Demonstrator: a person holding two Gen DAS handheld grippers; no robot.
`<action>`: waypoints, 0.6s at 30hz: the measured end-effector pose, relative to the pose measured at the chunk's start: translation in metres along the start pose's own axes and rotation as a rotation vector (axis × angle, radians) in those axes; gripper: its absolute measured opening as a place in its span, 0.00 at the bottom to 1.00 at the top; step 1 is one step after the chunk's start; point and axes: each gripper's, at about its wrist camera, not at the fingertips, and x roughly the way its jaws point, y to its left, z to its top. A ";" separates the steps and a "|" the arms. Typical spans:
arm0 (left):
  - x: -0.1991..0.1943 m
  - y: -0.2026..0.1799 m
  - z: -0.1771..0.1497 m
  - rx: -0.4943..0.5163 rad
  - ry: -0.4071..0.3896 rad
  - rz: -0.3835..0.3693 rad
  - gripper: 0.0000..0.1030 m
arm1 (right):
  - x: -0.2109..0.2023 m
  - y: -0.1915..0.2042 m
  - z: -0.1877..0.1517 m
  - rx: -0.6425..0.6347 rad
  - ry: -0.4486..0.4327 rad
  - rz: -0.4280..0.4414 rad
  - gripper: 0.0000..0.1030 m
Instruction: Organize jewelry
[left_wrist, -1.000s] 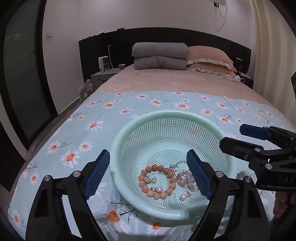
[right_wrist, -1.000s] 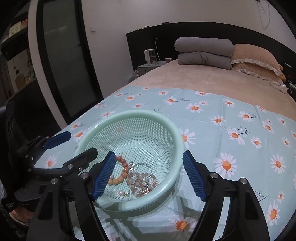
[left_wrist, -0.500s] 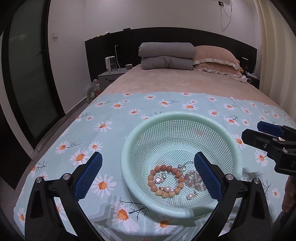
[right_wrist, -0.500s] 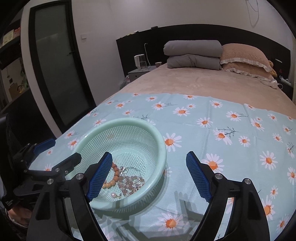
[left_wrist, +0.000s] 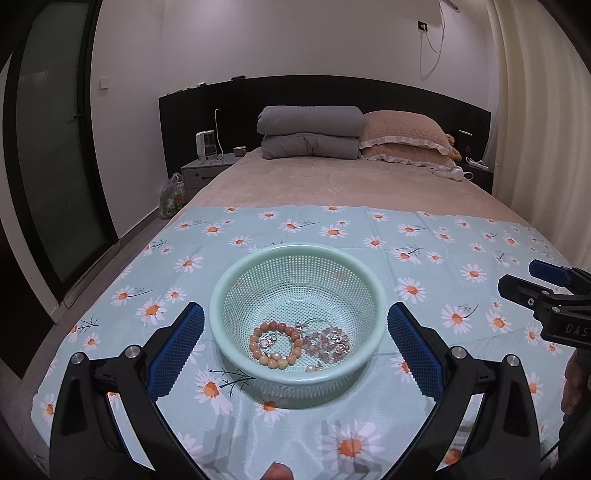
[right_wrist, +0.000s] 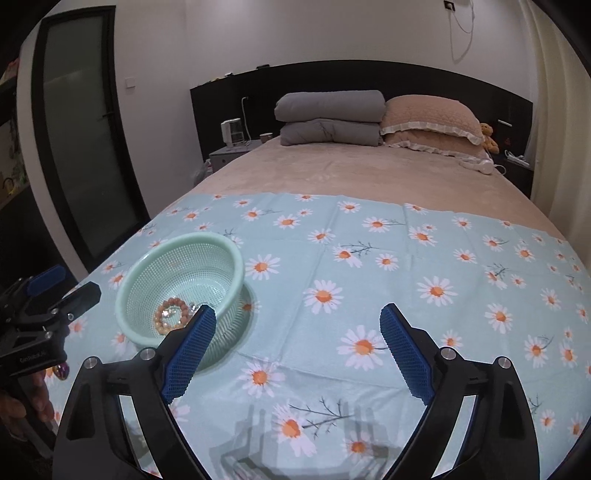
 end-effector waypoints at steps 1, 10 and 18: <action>-0.010 -0.007 0.001 0.011 -0.006 -0.003 0.95 | -0.010 -0.006 -0.003 0.009 -0.003 -0.010 0.84; -0.094 -0.071 0.000 0.136 -0.123 0.063 0.95 | -0.096 -0.044 -0.023 0.038 -0.054 -0.103 0.86; -0.143 -0.103 -0.005 0.109 -0.103 -0.031 0.95 | -0.167 -0.061 -0.040 0.043 -0.116 -0.163 0.89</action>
